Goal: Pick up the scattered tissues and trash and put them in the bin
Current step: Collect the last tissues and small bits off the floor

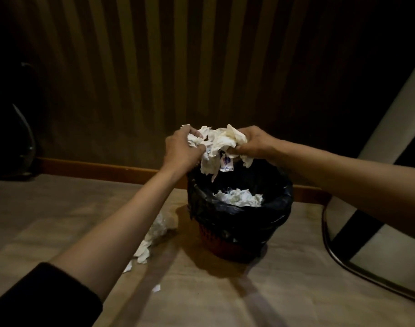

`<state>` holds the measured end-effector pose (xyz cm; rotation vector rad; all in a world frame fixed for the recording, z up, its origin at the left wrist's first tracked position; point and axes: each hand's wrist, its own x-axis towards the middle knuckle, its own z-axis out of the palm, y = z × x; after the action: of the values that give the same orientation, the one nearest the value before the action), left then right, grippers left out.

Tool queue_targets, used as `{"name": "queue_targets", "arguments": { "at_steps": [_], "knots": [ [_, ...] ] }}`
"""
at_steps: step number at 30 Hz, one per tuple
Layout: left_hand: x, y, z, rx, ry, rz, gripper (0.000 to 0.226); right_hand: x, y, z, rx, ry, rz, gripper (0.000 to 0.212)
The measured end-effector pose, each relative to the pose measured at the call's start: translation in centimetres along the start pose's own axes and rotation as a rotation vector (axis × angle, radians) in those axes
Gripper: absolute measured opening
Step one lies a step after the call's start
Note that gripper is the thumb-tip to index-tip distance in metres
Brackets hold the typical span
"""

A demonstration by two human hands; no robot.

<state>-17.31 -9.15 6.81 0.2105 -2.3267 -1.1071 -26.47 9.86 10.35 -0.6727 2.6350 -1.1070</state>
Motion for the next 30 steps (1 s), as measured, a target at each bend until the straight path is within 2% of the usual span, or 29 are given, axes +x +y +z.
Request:
{"name": "queue_targets", "arguments": {
  "at_steps": [4,8,11,14,22,26,30],
  "knots": [
    [0.0,-0.4,4.2,0.073,-0.137,0.024,0.026,0.0,2.9,-2.0,-0.045,0.104,0.098,0.034],
    [-0.2,-1.7,7.2,0.128,-0.262,0.035,0.040,-0.6,4.9,-3.5,-0.037,0.136,0.185,0.033],
    [-0.5,-2.1,7.9,0.083,-0.325,0.059,0.050,-0.9,5.7,-3.8,-0.020,0.142,0.221,0.029],
    [-0.9,-2.1,7.4,0.053,-0.353,0.109,0.053,-0.7,5.7,-3.7,-0.079,0.156,0.254,0.035],
    [-1.8,-3.7,4.0,0.029,-0.178,0.127,0.037,0.7,3.8,-1.4,-0.332,0.022,0.231,0.044],
    [-3.5,-7.3,0.4,0.085,-0.016,0.131,0.030,1.8,1.2,2.4,-0.427,0.022,0.050,0.030],
    [-6.6,-13.0,-3.8,0.224,-0.015,-0.012,0.029,1.9,-2.6,8.3,-0.492,-0.058,-0.162,0.026]
  ]
}}
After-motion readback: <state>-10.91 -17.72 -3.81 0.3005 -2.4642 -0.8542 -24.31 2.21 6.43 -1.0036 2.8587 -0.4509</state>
